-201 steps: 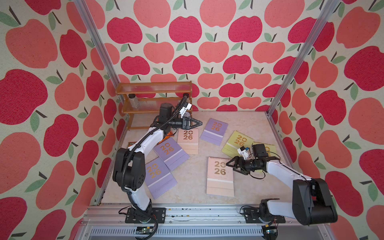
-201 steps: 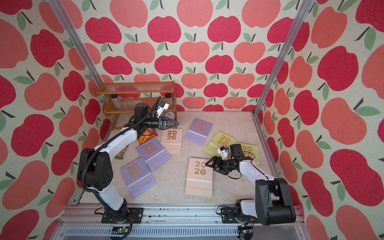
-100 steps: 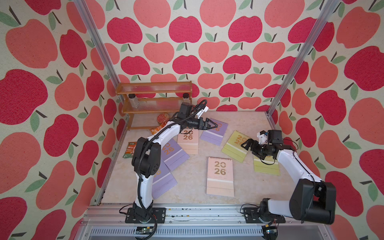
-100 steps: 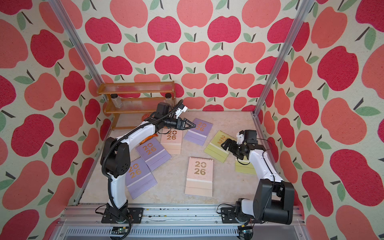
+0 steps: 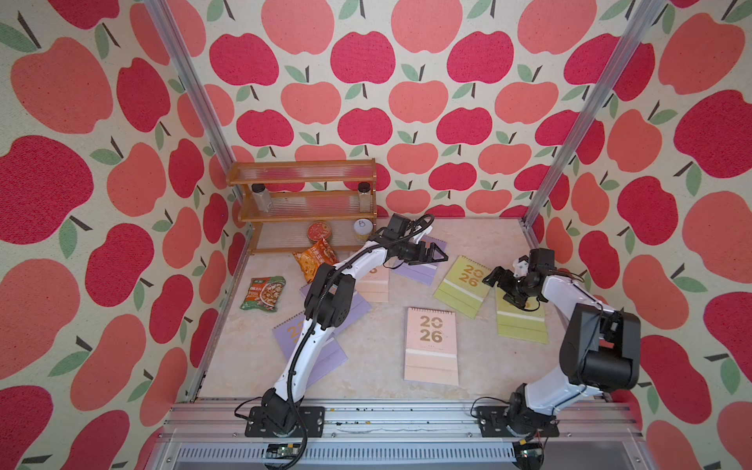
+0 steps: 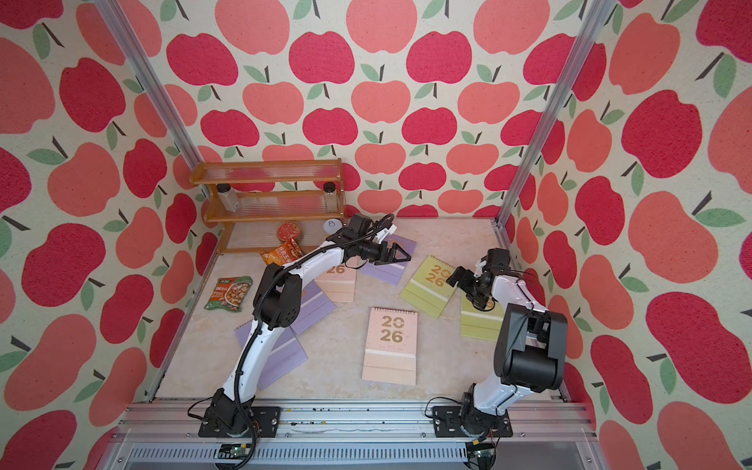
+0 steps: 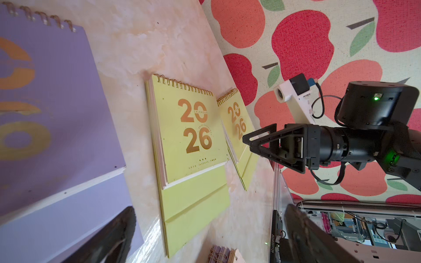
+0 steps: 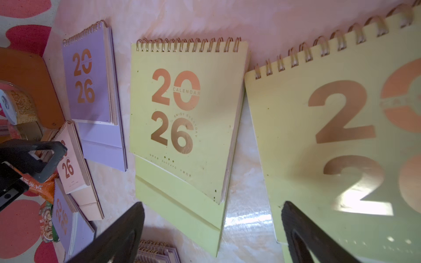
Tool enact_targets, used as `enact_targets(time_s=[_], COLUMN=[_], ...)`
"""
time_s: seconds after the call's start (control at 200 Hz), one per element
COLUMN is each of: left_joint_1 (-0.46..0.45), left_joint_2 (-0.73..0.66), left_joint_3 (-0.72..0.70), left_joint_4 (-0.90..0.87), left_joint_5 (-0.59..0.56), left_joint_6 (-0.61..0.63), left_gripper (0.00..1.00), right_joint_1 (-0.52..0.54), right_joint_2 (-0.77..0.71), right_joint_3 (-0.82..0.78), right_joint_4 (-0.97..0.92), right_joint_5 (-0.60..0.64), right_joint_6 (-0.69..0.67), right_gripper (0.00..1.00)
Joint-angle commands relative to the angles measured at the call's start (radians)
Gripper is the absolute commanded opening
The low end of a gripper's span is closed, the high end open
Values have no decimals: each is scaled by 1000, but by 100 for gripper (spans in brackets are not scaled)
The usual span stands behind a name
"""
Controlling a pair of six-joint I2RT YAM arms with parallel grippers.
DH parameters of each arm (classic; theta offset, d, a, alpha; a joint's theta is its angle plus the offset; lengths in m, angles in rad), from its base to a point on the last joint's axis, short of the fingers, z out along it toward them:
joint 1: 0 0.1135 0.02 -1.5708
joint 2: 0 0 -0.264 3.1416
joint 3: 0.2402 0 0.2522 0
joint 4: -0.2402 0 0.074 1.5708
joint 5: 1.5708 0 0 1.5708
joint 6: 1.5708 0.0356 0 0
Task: Stack the calendars
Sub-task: Pick up the calendar at the center of the board.
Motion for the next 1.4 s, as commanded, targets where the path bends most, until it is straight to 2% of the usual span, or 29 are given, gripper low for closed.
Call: enact_targets(time_s=[0.0, 0.345, 0.865, 1.391], left_joint_1=[-13, -37, -63, -79], left_joint_2=[33, 92, 144, 160], left_joint_3=[45, 33, 46, 53], left_joint_4=[-38, -6, 79, 87], left_joint_5=[-24, -22, 27, 56], left_joint_6=[-26, -65, -157, -169], left_gripper=[99, 99, 100, 100], right_joint_1=[-7, 2, 79, 64], right_joint_2=[56, 174, 232, 287], right_joint_3=[29, 32, 13, -109], right_joint_4=[51, 161, 207, 495], right_joint_5=[-46, -124, -113, -322], right_joint_6=[27, 84, 130, 239], right_gripper=[96, 94, 94, 88])
